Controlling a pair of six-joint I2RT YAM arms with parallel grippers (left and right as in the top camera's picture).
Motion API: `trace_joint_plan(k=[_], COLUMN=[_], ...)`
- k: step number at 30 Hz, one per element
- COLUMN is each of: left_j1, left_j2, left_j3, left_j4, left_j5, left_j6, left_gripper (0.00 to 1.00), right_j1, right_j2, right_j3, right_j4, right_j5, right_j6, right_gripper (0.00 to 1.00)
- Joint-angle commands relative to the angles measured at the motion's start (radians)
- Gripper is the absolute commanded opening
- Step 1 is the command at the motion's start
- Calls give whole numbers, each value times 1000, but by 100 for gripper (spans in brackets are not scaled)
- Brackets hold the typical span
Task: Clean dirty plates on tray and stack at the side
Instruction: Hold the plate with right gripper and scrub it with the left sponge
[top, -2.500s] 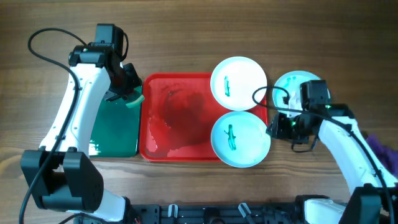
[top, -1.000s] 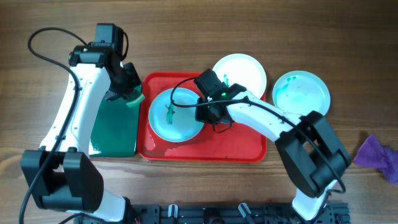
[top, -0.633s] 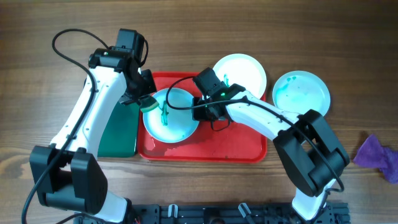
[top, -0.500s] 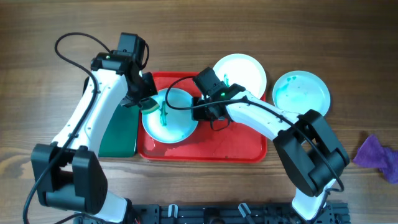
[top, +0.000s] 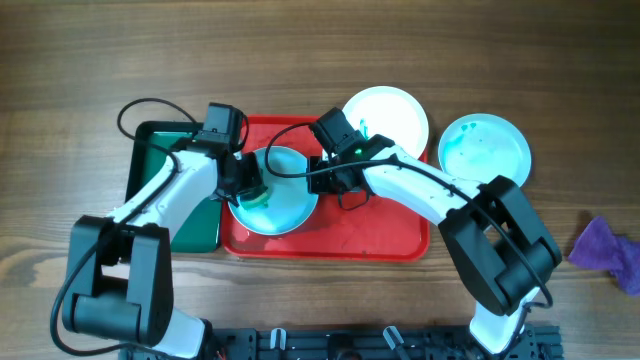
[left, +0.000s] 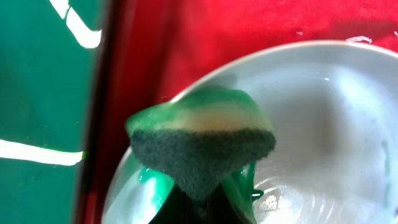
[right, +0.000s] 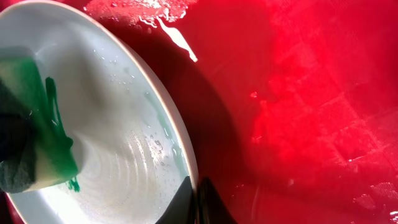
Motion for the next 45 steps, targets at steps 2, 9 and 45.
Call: trace_joint_plan(k=[2, 9, 45], left_j1=[-120, -94, -70], left_j2=[4, 4, 4], left_j3=[-37, -37, -37], left_j4=[3, 113, -183], left_j5=[240, -116, -67], left_j6=[210, 23, -3], left_gripper=[4, 4, 4], right_j1=[5, 5, 4], right_j2=[15, 15, 15], right_j3=[16, 16, 16], right_j4=[13, 13, 13], right_j5=[-27, -29, -37], right_j6=[-13, -13, -13], right_gripper=[4, 4, 4])
